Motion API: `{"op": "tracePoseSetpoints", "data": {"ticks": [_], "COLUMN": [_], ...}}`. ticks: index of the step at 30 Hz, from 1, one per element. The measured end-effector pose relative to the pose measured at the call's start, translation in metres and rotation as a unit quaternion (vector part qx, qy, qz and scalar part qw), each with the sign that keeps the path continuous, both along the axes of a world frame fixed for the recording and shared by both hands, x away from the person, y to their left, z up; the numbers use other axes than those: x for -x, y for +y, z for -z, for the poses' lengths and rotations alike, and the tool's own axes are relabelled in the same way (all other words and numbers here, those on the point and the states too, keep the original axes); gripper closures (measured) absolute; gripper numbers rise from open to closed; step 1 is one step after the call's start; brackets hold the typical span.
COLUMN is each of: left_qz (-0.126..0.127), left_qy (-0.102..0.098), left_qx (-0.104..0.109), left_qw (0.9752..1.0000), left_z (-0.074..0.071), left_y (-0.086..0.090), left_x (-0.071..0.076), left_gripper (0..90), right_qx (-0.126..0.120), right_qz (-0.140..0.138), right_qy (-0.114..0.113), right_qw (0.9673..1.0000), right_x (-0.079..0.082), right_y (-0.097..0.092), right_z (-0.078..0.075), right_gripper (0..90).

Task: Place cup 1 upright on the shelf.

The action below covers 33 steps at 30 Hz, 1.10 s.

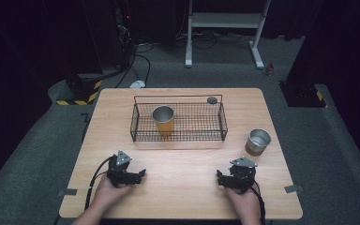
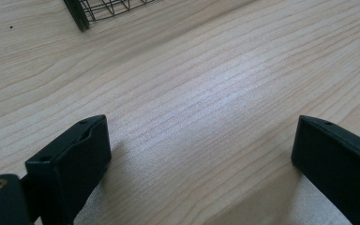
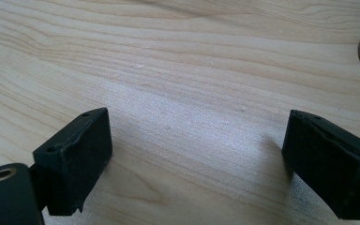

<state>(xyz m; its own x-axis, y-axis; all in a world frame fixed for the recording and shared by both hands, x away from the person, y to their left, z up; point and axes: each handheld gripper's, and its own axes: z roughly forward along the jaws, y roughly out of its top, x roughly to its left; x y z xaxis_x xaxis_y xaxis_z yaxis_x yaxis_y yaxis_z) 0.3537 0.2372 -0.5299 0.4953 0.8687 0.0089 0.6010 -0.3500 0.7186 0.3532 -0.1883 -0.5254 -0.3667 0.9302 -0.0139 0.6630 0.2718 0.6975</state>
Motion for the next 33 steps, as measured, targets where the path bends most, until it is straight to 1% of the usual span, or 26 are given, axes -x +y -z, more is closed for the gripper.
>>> {"op": "tracePoseSetpoints", "data": {"ticks": [3,5,9,10,14,15,16,17,18,22,27,28,33], "left_qz": [-0.005,-0.006,-0.009,-0.01,-0.011,-0.011,-0.012,-0.013,-0.015,-0.017,-0.018,-0.018,-0.019], "left_qy": [0.004,0.005,0.006,0.005,0.006,0.005,0.005,0.006,0.006,0.007,0.008,0.008,0.007], "left_qx": [0.003,0.001,-0.002,-0.002,-0.001,-0.001,-0.002,0.0,0.0,0.0,0.0,0.0,0.0], "left_qw": [1.0,1.0,0.9999,0.9999,0.9999,0.9999,0.9999,0.9999,0.9999,0.9998,0.9998,0.9998,0.9998], "left_z": [0.0,0.0,0.0,0.0,0.001,0.001,0.001,0.001,0.001,0.001,0.0,0.0,0.001], "left_y": [0.0,0.0,0.0,0.0,0.0,-0.001,-0.001,-0.001,-0.002,-0.002,-0.002,-0.002,-0.002], "left_x": [-0.001,-0.001,-0.001,-0.001,-0.002,-0.002,-0.002,-0.003,-0.003,-0.004,-0.004,-0.004,-0.004], "left_gripper": [3.0,2.4,1.1,0.9,0.2,0.1,0.0,0.0,0.0,0.0,0.0,0.0,0.0], "right_qx": [0.0,-0.002,-0.001,-0.004,-0.009,-0.008,-0.004,-0.004,-0.007,-0.003,-0.009,-0.008,-0.008], "right_qz": [0.0,0.001,0.0,0.003,0.003,0.003,0.003,0.003,0.009,0.01,0.019,0.018,0.026], "right_qy": [0.0,0.001,-0.005,-0.006,-0.018,-0.022,-0.031,-0.031,-0.033,-0.049,-0.056,-0.06,-0.063], "right_qw": [1.0,1.0,1.0,1.0,0.9998,0.9997,0.9995,0.9995,0.9994,0.9987,0.9982,0.998,0.9976], "right_x": [0.0,0.0,0.001,0.001,0.005,0.005,0.006,0.006,0.007,0.007,0.009,0.009,0.009], "right_y": [0.0,0.0,-0.001,-0.001,-0.003,-0.004,-0.006,-0.006,-0.006,-0.011,-0.016,-0.017,-0.025], "right_z": [0.0,0.0,0.0,-0.001,-0.005,-0.006,-0.008,-0.008,-0.009,-0.013,-0.017,-0.018,-0.021], "right_gripper": [8.5,8.7,9.6,9.6,9.6,9.6,9.6,9.6,9.5,8.9,8.8,8.8,8.8]}}
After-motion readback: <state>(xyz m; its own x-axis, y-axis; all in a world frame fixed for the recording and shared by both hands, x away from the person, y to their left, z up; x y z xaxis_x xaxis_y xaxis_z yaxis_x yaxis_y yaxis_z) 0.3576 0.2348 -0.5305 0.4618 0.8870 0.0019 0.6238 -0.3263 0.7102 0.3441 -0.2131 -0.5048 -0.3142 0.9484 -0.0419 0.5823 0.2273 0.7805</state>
